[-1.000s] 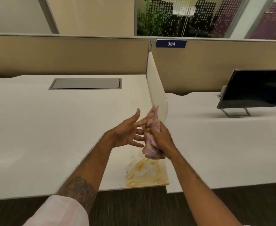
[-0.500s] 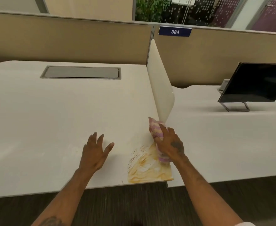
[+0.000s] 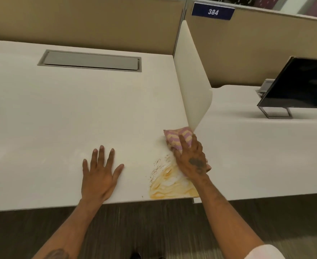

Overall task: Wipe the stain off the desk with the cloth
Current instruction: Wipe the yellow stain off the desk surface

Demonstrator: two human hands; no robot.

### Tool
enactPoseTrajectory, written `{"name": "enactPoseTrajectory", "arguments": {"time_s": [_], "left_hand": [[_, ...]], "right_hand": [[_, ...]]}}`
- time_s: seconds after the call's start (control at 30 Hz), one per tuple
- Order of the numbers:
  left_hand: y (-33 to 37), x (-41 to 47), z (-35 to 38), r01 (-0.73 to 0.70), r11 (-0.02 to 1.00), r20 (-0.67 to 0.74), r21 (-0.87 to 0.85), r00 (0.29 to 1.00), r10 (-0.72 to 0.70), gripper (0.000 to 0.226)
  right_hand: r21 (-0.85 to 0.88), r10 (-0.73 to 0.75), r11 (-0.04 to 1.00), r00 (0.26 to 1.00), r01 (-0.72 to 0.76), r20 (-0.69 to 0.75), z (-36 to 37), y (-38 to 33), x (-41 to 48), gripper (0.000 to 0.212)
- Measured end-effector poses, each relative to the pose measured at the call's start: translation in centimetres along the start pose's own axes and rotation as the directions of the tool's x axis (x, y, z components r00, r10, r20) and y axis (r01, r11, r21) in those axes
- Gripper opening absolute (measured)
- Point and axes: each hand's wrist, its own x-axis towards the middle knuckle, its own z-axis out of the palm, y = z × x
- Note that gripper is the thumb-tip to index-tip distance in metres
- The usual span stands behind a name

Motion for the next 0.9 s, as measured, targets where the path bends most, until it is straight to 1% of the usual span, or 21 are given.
{"name": "enactPoseTrajectory", "arguments": {"time_s": [0.07,0.2,0.27,0.37,0.43,0.5,0.57,0.67,0.73,0.77,0.83,0.87,0.9], "left_hand": [[-0.1,0.0,0.1,0.007,1.000,-0.008,0.004,1.000,-0.007,0.081],[-0.4,0.2,0.1,0.010,1.000,-0.032,0.016,0.999,-0.009,0.078],[-0.5,0.1,0.3,0.013,1.000,-0.031,0.006,0.999,-0.013,0.078],[-0.4,0.0,0.5,0.015,1.000,-0.042,-0.007,0.999,-0.015,0.078],[-0.4,-0.1,0.4,0.018,1.000,-0.046,-0.020,0.999,-0.019,0.079],[-0.4,-0.1,0.5,0.020,1.000,-0.042,-0.024,0.999,-0.021,0.079],[-0.3,-0.1,0.5,0.023,0.999,-0.045,-0.027,0.999,-0.024,0.079],[-0.3,0.0,0.7,0.018,0.999,-0.056,-0.029,0.998,-0.020,0.079],[-0.5,0.0,0.7,0.016,1.000,-0.054,-0.025,0.998,-0.017,0.079],[-0.5,-0.1,0.8,0.016,1.000,-0.050,-0.027,0.999,-0.017,0.079],[-0.5,-0.2,0.9,0.020,0.999,-0.051,-0.032,0.998,-0.021,0.080],[-0.4,-0.1,0.8,0.021,0.999,-0.053,-0.034,0.998,-0.022,0.080],[-0.3,0.0,0.8,0.018,0.999,-0.051,-0.036,0.998,-0.020,0.080]], "right_hand": [[0.006,-0.028,1.000,0.999,0.028,-0.023,0.3,-0.2,0.1,0.064],[0.052,-0.138,0.989,0.990,0.141,-0.041,0.7,0.0,-0.3,0.059],[0.068,-0.213,0.974,0.977,0.214,-0.022,0.5,0.4,-1.0,0.059],[0.046,-0.312,0.950,0.949,0.310,0.041,0.0,1.9,-2.1,0.060],[0.048,-0.286,0.958,0.956,0.284,0.059,0.0,2.6,-2.3,0.059],[0.078,-0.198,0.978,0.980,0.196,0.017,0.2,2.5,-1.9,0.058],[0.089,-0.128,0.988,0.992,0.127,0.007,0.3,1.7,-1.3,0.059],[0.124,-0.115,0.986,0.993,0.111,0.025,0.2,0.6,-0.5,0.060],[0.114,-0.172,0.979,0.985,0.168,0.027,0.0,0.5,-0.8,0.059],[0.096,-0.231,0.969,0.973,0.228,0.025,-0.2,0.7,-1.3,0.059],[0.066,-0.376,0.925,0.926,0.373,0.037,-0.3,1.8,-2.2,0.057],[0.067,-0.422,0.906,0.905,0.418,0.054,-0.5,2.6,-2.4,0.057],[0.073,-0.432,0.901,0.899,0.427,0.073,-0.6,3.3,-2.3,0.058]]}}
